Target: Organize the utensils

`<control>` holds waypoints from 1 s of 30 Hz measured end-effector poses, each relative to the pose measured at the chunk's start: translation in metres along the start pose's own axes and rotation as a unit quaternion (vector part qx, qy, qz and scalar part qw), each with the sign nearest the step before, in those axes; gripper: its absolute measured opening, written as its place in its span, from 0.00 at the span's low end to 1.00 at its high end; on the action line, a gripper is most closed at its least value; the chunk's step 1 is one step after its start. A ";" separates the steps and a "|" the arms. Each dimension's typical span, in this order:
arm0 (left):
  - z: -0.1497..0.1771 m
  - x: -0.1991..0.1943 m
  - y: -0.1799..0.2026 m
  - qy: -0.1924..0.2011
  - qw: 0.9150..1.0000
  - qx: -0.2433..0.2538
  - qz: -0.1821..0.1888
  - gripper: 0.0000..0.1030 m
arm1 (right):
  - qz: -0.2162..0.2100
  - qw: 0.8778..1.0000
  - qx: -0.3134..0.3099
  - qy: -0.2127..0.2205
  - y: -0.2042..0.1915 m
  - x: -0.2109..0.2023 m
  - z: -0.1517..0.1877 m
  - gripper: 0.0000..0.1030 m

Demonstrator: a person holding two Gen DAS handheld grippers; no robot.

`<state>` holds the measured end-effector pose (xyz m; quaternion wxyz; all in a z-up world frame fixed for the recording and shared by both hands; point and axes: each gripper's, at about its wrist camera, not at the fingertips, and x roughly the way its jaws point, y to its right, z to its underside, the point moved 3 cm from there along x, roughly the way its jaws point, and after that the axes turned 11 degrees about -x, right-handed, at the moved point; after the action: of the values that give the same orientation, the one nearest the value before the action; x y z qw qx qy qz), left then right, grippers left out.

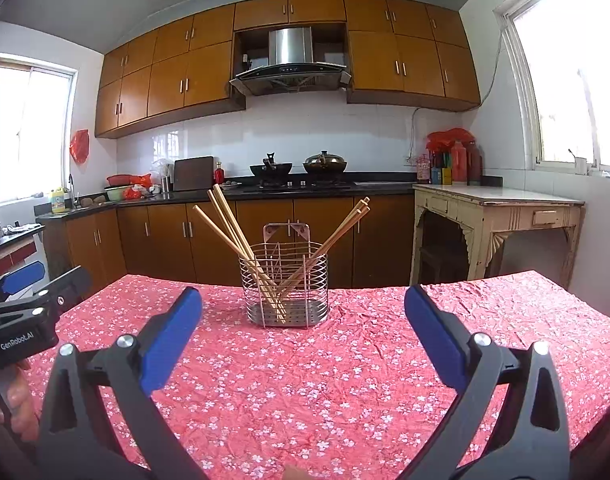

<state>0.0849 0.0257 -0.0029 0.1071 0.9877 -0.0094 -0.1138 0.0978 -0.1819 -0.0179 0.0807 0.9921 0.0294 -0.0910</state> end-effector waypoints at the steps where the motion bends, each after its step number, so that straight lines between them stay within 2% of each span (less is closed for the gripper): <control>1: 0.000 0.000 0.001 0.002 1.000 0.003 0.000 0.98 | 0.002 1.000 0.000 0.001 0.001 0.000 0.000 0.96; 30: 0.000 -0.002 0.001 0.011 1.000 -0.004 0.004 0.98 | 0.003 1.000 0.001 0.010 0.003 -0.004 0.000 0.96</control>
<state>0.0833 0.0245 -0.0021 0.1113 0.9884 -0.0117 -0.1024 0.0942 -0.1851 -0.0164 0.0796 0.9932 0.0274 -0.0809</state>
